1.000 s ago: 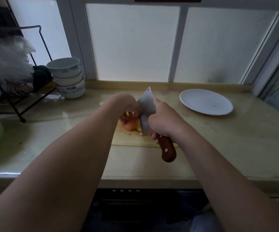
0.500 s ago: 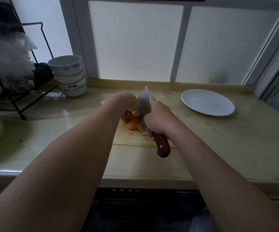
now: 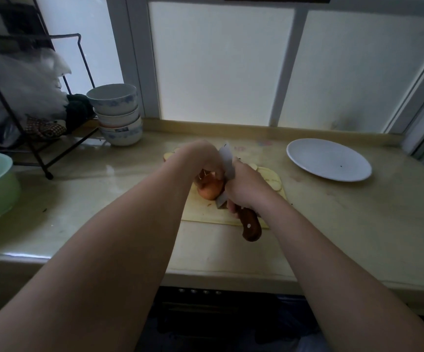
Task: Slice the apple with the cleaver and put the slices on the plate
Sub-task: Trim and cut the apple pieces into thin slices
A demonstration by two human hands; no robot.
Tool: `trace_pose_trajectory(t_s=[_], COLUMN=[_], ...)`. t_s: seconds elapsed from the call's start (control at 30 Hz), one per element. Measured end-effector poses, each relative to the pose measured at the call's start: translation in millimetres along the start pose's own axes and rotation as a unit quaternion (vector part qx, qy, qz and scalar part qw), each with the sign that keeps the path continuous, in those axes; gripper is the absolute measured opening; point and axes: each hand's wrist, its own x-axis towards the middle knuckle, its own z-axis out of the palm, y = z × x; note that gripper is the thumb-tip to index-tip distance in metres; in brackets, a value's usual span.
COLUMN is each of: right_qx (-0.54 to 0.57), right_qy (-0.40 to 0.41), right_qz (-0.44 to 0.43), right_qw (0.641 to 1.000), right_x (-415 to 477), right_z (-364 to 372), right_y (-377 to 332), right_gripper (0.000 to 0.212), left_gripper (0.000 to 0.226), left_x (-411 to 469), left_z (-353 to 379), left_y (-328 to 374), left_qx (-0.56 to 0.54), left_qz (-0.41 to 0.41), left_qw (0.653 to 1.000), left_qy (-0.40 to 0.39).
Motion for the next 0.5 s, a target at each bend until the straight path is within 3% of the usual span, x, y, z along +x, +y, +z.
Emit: trace_pose_trajectory(t_s=[0.17,0.5], right_qx=[0.045,0.083], right_qy=[0.034,0.046], right_qz=[-0.006,-0.015], right_qw=[0.998,0.995], right_x=[-7.2,-16.4], right_z=[-20.8,-30.1], right_y=[3.9,1.7], right_gripper=[0.091,0.089], left_gripper=[0.046,0.049], left_x=[-2.7,-7.4], left_z=[-2.0,-0.7], left_y=[-0.8,2.1], left_qx=[-0.013,-0.032], left_qz=[-0.008,-0.019], left_qw=[1.000,0.999], left_qy=[0.001,-0.004])
